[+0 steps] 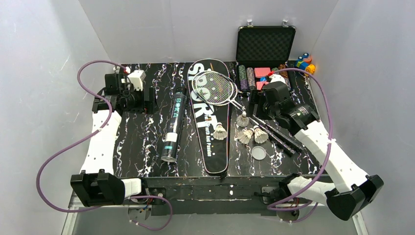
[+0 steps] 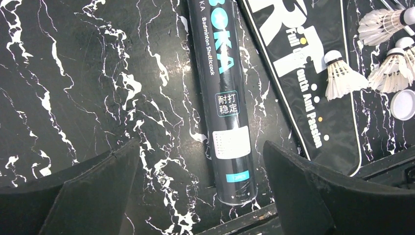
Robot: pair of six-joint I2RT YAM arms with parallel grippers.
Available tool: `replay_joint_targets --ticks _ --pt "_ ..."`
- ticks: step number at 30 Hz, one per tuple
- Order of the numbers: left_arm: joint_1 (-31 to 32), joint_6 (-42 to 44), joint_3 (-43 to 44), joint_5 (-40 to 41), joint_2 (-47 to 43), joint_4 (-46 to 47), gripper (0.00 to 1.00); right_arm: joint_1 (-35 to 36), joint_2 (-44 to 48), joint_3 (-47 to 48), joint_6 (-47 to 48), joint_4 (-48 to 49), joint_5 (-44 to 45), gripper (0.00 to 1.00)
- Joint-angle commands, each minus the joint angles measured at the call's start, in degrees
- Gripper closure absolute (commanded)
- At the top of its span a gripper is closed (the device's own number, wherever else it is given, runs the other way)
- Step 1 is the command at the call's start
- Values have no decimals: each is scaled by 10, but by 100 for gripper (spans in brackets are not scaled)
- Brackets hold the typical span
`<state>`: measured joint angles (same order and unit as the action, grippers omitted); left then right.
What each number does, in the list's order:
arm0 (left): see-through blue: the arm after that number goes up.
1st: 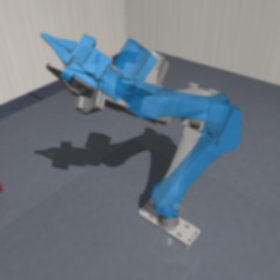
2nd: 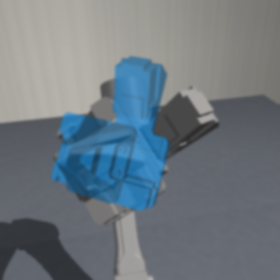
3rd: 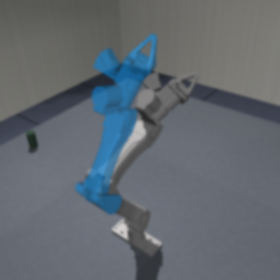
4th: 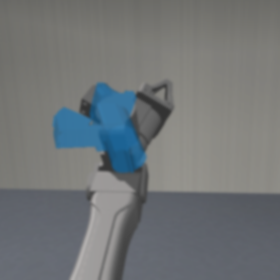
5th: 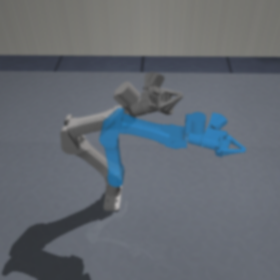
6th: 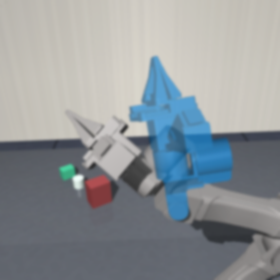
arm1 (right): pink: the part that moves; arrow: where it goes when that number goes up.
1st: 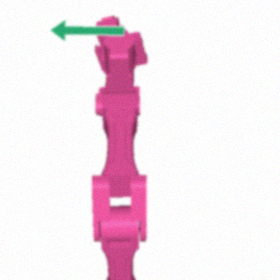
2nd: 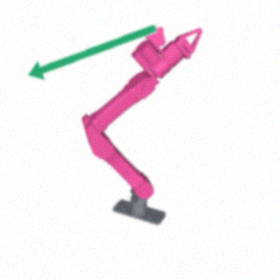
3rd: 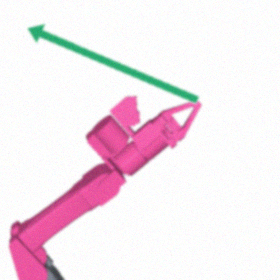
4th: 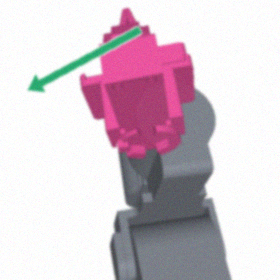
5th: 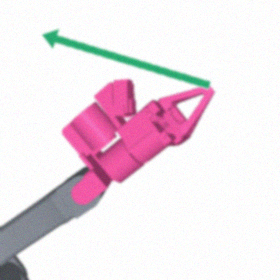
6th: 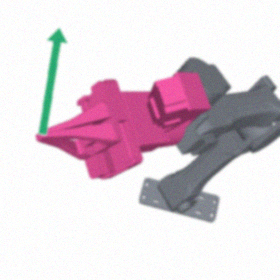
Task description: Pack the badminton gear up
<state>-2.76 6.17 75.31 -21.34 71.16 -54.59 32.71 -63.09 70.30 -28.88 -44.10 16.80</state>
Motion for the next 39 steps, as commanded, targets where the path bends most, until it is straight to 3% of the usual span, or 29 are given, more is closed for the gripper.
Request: replay_joint_targets --ticks 1,5,13,21,31,39 --pt "3 -13 -18 1 -13 37 2 0 -12 29 9 -18 15 12" --pt "10 -19 -11 -29 16 36 2 0 -6 22 17 -16 2 12" --pt "94 -56 14 43 109 82 2 0 -1 6 16 -30 23 11" --pt "169 -74 69 91 256 126 2 0 20 -21 11 -25 15 11" --pt "176 -37 96 123 361 160 2 -1 37 -36 13 -12 -12 11" --pt "186 37 35 110 370 167 2 -1 25 -35 14 -4 -30 10"
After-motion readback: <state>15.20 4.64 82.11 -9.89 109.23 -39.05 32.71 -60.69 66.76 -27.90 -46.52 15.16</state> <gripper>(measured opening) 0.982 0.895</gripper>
